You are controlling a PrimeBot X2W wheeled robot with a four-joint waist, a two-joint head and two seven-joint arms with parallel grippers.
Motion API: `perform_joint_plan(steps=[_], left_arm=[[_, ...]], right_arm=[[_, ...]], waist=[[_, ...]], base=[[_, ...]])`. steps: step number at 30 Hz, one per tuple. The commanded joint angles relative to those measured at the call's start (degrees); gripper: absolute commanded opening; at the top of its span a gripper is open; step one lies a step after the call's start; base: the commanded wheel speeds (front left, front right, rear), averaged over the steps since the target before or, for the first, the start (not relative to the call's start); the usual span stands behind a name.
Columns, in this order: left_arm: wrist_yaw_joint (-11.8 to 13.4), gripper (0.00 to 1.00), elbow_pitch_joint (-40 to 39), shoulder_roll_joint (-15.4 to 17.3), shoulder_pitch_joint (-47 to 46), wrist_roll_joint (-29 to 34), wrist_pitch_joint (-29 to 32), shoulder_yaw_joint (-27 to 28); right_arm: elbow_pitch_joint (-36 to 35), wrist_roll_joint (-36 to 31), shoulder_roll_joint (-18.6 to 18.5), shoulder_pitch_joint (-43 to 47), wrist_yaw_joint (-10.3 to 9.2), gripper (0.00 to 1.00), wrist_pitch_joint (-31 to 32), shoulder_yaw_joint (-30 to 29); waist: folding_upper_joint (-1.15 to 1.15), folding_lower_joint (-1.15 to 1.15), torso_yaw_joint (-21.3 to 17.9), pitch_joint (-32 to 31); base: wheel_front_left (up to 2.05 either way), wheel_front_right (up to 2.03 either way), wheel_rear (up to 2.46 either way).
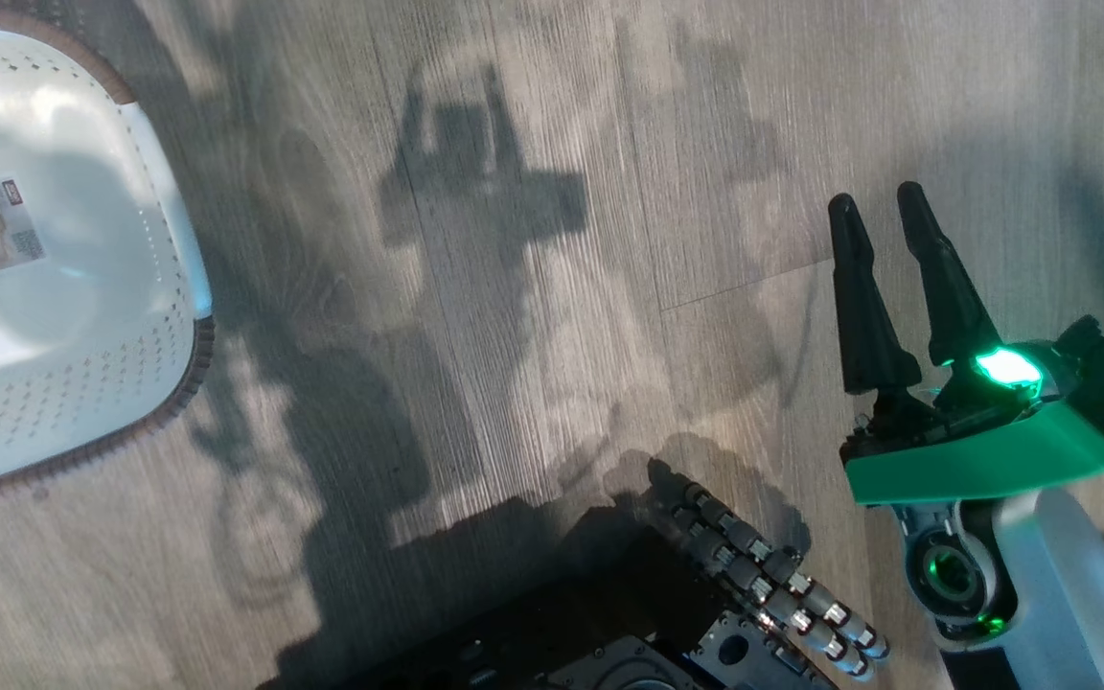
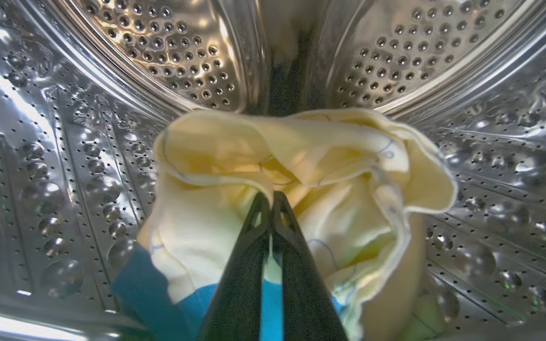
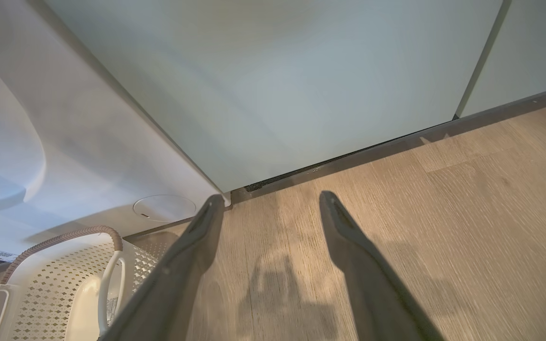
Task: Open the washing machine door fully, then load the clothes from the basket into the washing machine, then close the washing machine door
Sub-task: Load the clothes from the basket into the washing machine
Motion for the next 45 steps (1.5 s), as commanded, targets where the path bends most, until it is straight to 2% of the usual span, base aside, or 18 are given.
perform_joint_plan(steps=[1,5,6,7,8,9,17,26,36,45], left_arm=[[0.0,0.0,-1.9,1.8,-1.1,0.2,0.8,0.6],[0.6,0.0,-3.0,2.0,-1.2,0.3,2.0,0.3],[0.7,0.04,-3.4,2.1,-1.1,0.2,2.0,0.3],[0.8,0.46,-3.8,2.2,-1.0,0.1,2.0,0.4],[1.0,0.97,-4.2,2.3,-0.8,-0.1,2.1,0.5],[1.0,1.0,-4.7,2.3,-0.5,-0.3,2.2,0.6],[1.8,1.0,-7.9,1.5,4.0,-1.9,1.1,0.8],[3.4,1.0,-11.8,1.2,14.1,-4.1,-4.9,2.2],[7.1,1.0,-21.9,-0.4,31.6,-7.6,-13.4,5.2],[12.1,1.0,-34.4,-2.7,50.4,-8.5,-20.8,6.9]], right_arm=[[-1.3,0.0,-0.6,0.7,-0.16,1.0,-0.4,0.5],[-1.1,-0.2,-0.6,-0.1,-0.16,1.0,-0.4,0.8],[-1.1,-0.3,-0.6,-0.3,-0.16,1.0,-0.4,0.9],[-1.1,-0.4,-0.6,-0.5,-0.16,1.0,-0.4,1.0],[-1.0,-0.5,-0.6,-0.7,-0.16,1.0,-0.4,0.9],[-0.9,-0.6,-0.6,-0.9,-0.16,1.0,-0.4,0.9],[-0.3,-2.5,-0.6,-1.3,-0.16,1.0,-0.4,-0.5],[-0.1,-5.3,-0.6,-0.1,-0.16,1.0,-0.4,-3.5],[-0.1,-9.7,-0.6,2.7,-0.16,1.0,-0.4,-7.9],[-0.6,-13.5,-0.6,5.5,-0.16,1.0,-0.4,-12.4]], waist=[[0.0,-0.01,0.1,0.0],[0.0,-0.01,0.2,0.0],[0.0,-0.01,0.2,-0.1],[0.0,-0.01,0.2,-0.2],[0.0,-0.01,0.2,-0.3],[0.0,-0.01,0.2,-0.4],[0.0,-0.01,2.6,-2.2],[0.0,-0.01,5.8,-6.2],[0.0,-0.01,10.6,-11.9],[0.0,-0.01,15.1,-17.0]], base=[[0.0,0.0,0.0],[0.0,0.0,0.0],[0.0,0.0,0.0],[0.0,0.0,0.0],[0.0,0.0,0.0],[0.0,0.0,0.0],[0.0,0.0,0.0],[0.0,0.0,0.0],[0.0,0.0,0.0],[0.0,0.0,0.0]])
